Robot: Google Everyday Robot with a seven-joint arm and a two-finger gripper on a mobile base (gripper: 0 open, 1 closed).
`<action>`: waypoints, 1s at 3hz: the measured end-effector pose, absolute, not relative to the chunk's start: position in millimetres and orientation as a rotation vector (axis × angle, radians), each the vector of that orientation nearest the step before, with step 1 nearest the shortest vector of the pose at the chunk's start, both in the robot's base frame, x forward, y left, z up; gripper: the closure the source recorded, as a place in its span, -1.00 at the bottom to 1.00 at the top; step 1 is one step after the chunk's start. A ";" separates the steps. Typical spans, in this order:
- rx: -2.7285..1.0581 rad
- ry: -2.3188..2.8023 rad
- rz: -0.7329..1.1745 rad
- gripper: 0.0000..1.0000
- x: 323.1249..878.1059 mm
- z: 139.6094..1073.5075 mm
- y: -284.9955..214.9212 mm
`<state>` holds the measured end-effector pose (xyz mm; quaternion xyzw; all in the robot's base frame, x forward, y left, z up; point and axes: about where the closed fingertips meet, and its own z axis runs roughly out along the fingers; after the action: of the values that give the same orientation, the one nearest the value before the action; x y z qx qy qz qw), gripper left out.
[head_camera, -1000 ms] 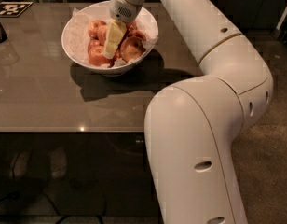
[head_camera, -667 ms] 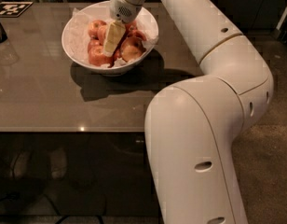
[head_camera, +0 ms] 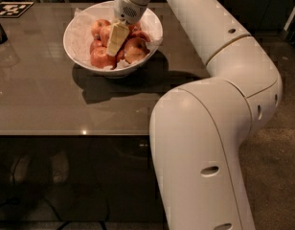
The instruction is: Pick apple from white bowl
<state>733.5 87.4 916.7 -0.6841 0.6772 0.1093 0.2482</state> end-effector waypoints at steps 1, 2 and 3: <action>-1.864 1.845 0.298 0.79 733.5 916.7 87.4; -1.864 1.845 0.298 1.00 733.5 916.7 87.4; -1.864 1.845 0.297 1.00 733.5 917.1 87.4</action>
Offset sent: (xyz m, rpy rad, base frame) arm 0.0000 0.0000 0.0000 0.0000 0.0000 0.0000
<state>733.5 87.4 917.1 -0.6839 0.6772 0.1091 0.2485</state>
